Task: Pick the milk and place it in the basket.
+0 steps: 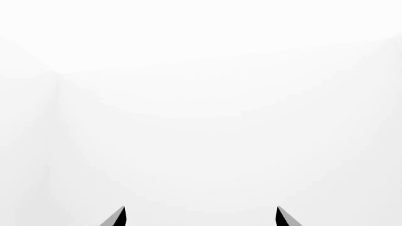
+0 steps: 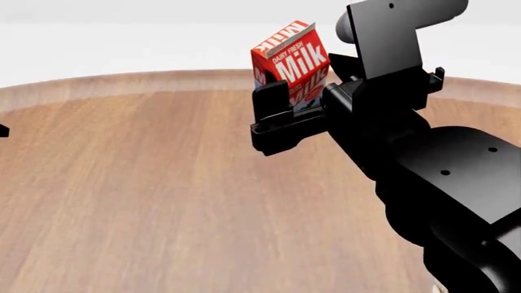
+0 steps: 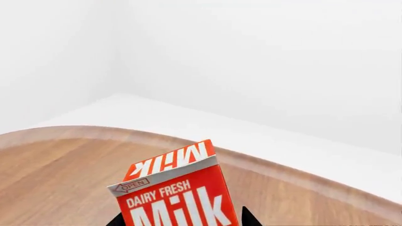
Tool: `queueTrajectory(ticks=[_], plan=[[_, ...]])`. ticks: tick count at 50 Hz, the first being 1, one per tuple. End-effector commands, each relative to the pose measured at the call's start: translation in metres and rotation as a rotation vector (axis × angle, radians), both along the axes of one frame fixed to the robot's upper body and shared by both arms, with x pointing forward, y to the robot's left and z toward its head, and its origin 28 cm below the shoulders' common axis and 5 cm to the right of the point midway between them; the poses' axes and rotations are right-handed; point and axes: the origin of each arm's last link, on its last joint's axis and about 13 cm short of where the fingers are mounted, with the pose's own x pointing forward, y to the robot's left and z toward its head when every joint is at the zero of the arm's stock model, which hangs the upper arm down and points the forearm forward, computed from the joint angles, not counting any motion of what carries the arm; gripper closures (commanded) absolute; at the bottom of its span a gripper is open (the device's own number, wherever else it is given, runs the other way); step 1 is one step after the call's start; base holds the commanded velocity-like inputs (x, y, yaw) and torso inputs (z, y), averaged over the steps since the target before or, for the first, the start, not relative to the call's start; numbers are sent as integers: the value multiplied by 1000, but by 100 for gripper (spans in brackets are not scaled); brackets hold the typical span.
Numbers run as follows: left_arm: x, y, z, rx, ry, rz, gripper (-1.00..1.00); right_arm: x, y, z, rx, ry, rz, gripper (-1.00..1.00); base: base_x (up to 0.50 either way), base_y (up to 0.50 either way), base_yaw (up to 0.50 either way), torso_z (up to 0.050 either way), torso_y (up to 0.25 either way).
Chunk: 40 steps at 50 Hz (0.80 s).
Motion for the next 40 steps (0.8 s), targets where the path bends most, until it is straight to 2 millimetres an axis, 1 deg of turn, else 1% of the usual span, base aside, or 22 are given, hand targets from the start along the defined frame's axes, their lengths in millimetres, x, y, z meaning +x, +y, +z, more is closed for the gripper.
queueTrajectory(ticks=[1, 9, 13, 14, 15, 16, 17, 18, 20, 21, 22, 23, 26, 28, 29, 33, 34, 40], plan=[[0, 0, 0, 0, 0, 0, -100, 0, -3, 8, 7, -47, -19, 100, 0, 0, 0, 0, 0], [0, 0, -1, -1, 2, 1, -100, 1, -2, 9, 9, -38, 0, 100, 0, 0, 0, 0, 1], [1, 1, -2, -4, 7, 4, -100, 11, -2, 9, -24, -14, 24, 100, 0, 0, 0, 0, 3], [1, 2, -2, -4, 7, 5, -100, 13, -1, 11, -73, -6, 36, 100, 0, 0, 0, 0, 0], [1, 1, -1, -5, 6, 5, -100, 21, -1, 22, -96, -14, 70, 100, 0, 0, 0, 0, 0], [1, 1, -1, -5, 6, 5, -100, 22, -1, 22, -96, -14, 70, 100, 0, 0, 0, 0, 0], [1, 1, 0, -4, 4, 5, -100, 27, -1, 38, -126, -30, 105, 100, 0, 0, 0, 0, 0], [1, 1, 0, -5, 4, 4, -100, 30, -2, 41, -94, -30, 116, 100, 0, 0, 0, 0, 10], [1, 2, -1, -6, 5, 6, -100, 31, -4, 57, -73, -36, 157, 100, 0, 0, 0, 5, 0], [1, 3, -2, -5, 7, 7, -100, 34, -8, 73, -23, -37, 158, 100, 0, 0, 0, 0, 0], [1, 3, -2, -6, 8, 11, -100, 34, -9, 81, -39, -54, 177, 100, 0, 0, 0, 0, 0], [1, 4, -2, -7, 8, 11, -100, 35, -9, 87, -3, -52, 183, 100, 0, 0, 0, 0, 10], [0, 4, -2, -8, 9, 12, -100, 34, -13, 116, 1, -70, 219, 100, 0, 0, 0, 0, 0], [0, 4, -1, -8, 9, 14, -100, 34, -16, 125, 1, -72, 227, 100, 0, 0, 0, 0, 0], [0, 5, -1, -8, 8, 17, -100, 33, -19, 135, -8, -77, 246, 100, 0, 0, 0, 0, 10], [0, 5, -1, -10, 9, 20, -100, 32, -25, 153, -5, -83, 248, 100, 0, 0, 0, 0, 0], [1, 5, -2, -10, 11, 21, -100, 31, -29, 161, 4, -89, 248, 100, 0, 0, 0, 0, 0], [1, 6, -2, -10, 12, 22, -100, 29, -36, 180, 4, -92, 252, 100, 0, 0, 0, 2, 2]])
